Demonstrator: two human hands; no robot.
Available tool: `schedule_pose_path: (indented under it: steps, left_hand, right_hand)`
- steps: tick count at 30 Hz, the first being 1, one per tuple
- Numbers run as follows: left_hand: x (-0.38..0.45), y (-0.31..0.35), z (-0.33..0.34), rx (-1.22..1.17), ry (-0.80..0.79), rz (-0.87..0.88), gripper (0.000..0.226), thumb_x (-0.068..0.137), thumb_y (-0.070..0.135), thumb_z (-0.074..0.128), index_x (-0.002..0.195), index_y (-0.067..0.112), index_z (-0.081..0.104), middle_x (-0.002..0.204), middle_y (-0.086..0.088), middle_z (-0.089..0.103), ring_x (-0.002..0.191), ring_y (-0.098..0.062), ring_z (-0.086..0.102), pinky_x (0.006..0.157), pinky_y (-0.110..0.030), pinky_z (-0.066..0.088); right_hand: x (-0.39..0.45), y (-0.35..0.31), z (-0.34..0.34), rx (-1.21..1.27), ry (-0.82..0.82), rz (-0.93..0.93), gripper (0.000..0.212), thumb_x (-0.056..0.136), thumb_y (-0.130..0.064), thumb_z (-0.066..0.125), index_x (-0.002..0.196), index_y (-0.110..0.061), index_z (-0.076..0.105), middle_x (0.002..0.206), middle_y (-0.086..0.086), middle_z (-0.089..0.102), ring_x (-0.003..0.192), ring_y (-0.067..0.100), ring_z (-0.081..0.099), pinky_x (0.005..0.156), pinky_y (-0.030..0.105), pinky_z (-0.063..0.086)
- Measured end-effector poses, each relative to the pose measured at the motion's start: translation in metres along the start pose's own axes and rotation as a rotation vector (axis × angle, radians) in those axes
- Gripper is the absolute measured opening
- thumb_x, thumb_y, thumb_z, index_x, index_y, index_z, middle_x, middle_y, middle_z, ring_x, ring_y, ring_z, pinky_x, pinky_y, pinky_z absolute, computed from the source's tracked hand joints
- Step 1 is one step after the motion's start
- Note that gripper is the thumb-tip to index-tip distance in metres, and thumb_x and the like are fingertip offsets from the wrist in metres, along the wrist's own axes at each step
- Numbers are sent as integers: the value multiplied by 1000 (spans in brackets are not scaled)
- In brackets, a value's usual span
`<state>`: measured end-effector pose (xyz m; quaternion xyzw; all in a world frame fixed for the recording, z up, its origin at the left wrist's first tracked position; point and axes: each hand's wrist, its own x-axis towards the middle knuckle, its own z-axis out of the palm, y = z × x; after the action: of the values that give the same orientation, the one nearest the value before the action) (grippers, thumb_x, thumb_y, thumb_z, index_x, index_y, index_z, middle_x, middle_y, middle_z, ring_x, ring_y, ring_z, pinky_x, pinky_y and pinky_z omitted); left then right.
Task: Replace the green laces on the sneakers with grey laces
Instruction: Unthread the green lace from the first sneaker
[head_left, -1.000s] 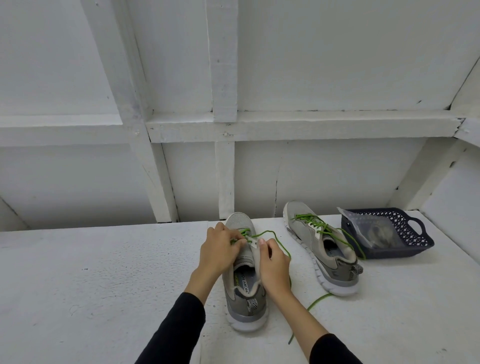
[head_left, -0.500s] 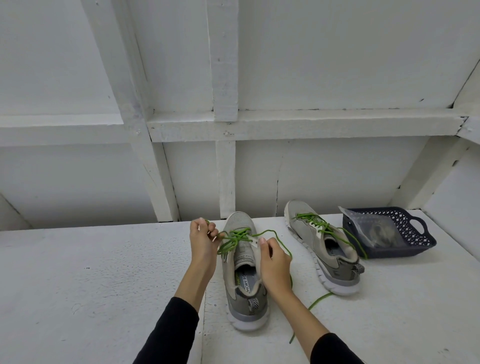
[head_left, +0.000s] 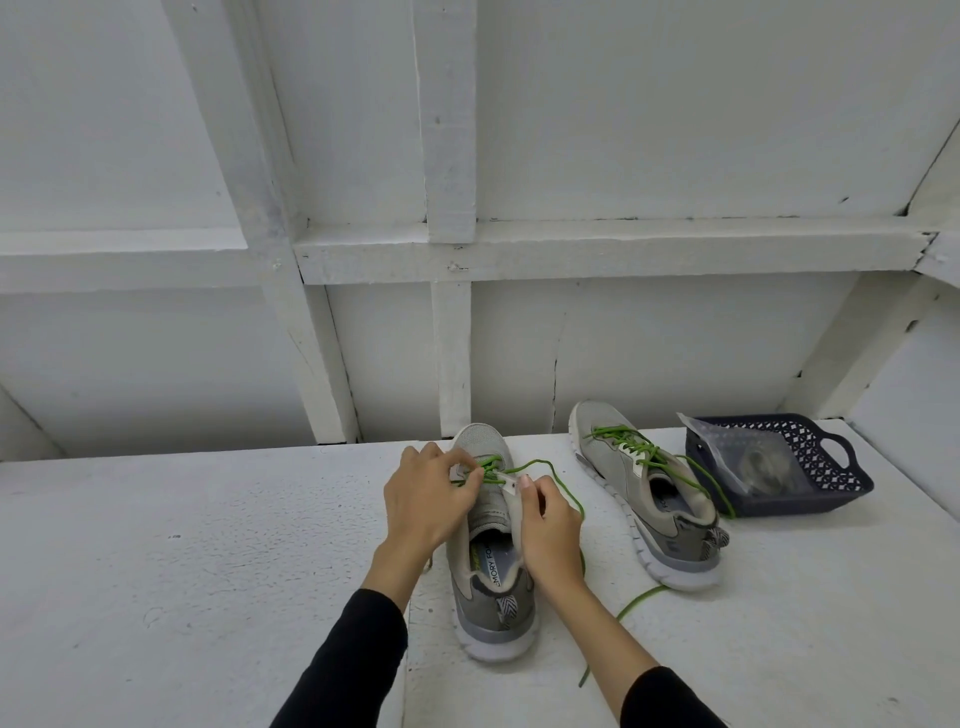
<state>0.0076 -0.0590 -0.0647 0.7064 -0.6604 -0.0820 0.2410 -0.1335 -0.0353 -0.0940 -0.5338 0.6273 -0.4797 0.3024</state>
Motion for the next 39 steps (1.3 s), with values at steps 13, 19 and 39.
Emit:
schedule_pose_path:
  steps: [13, 19, 39]
  left_hand:
    - [-11, 3, 20, -852, -1, -230, 19, 93, 22, 57, 74, 19, 55, 83, 10, 65, 86, -14, 58, 73, -28, 47]
    - [-9, 1, 9, -982, 157, -427, 13, 91, 11, 51, 80, 7, 47, 78, -1, 71, 77, -18, 62, 70, -35, 47]
    - [-12, 8, 4, -354, -75, -230, 17, 93, 41, 53, 99, 26, 60, 108, 7, 53, 96, -13, 53, 77, -32, 38]
  right_hand:
    - [0, -2, -1, -4, 20, -12, 39, 100, -25, 49, 63, -21, 37, 57, -5, 43, 52, 8, 38, 51, 20, 34]
    - [0, 1, -2, 7, -3, 3, 38, 101, -27, 47, 65, -19, 38, 57, -4, 41, 52, 8, 35, 50, 20, 32]
    - [4, 2, -1, 24, -19, 44, 33, 99, -27, 52, 70, -11, 47, 63, 0, 49, 58, 11, 43, 54, 16, 36]
